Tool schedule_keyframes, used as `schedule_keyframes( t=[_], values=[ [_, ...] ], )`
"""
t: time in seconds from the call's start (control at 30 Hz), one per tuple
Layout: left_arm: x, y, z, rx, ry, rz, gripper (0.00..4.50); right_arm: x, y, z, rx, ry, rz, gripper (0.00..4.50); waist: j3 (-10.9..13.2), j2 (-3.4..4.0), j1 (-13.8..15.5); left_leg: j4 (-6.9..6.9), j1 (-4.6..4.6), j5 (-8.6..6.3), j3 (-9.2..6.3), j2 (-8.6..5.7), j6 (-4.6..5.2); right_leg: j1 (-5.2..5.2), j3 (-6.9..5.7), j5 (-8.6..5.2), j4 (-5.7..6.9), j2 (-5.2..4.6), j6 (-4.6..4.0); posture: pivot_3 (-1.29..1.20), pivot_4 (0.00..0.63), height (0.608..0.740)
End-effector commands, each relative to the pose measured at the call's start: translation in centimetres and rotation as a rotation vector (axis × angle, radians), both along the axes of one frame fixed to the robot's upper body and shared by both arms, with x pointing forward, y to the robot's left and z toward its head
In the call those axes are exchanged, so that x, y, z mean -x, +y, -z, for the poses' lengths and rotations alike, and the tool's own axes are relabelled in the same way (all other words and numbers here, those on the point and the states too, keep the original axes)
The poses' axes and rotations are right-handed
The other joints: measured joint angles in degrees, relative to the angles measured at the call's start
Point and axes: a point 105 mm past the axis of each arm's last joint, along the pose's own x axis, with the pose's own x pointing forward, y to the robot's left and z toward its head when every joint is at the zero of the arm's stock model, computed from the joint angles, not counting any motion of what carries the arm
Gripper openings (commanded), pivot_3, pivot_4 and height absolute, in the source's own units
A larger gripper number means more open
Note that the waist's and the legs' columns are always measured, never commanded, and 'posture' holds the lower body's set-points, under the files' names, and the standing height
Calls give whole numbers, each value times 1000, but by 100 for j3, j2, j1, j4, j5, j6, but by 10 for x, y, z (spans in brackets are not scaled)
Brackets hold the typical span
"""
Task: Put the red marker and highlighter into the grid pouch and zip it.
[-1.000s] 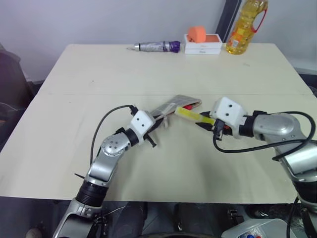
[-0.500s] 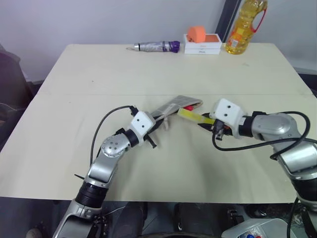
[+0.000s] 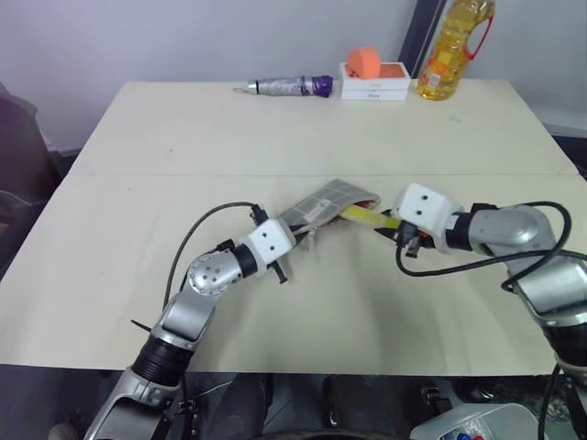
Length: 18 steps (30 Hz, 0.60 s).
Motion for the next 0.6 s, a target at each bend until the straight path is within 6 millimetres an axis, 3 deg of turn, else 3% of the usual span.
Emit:
schedule_keyframes(
  t=[0.03, 0.2, 0.37, 0.53, 0.6],
  values=[
    [10, -9, -11, -19, -71, 69, 0, -4, 4, -7, 70, -48, -31, 861, 0, 0, -1, 0, 0, 0, 0, 0, 0, 0, 0, 0, 0, 0, 0, 0, 150, 740],
    [13, -12, -13, -10, -71, 98, 0, -7, 22, -6, 129, -81, -114, 861, 0, 1, -7, 0, 0, 0, 0, 0, 0, -2, 1, 0, 0, -1, 0, 0, 150, 740],
    [15, -13, -14, -7, -65, 120, 0, -1, 63, -16, 100, -131, -270, 861, 0, 1, -25, -4, 0, 0, 0, 2, -1, -6, 0, 0, 0, -1, 0, 0, 150, 740],
    [14, -10, -15, -7, -64, 110, 0, 1, 65, -18, 93, -121, -298, 861, 1, 1, 14, 1, -4, 0, -2, -3, -1, -4, 1, 0, -1, -4, 0, 0, 150, 740],
    [13, -7, -14, -4, -59, 96, 0, 2, 64, -25, 61, -114, -293, 1946, 1, 1, 3, 1, -5, 0, -2, -3, 0, -5, 0, 0, -1, -4, 0, 0, 150, 740]
  ],
)
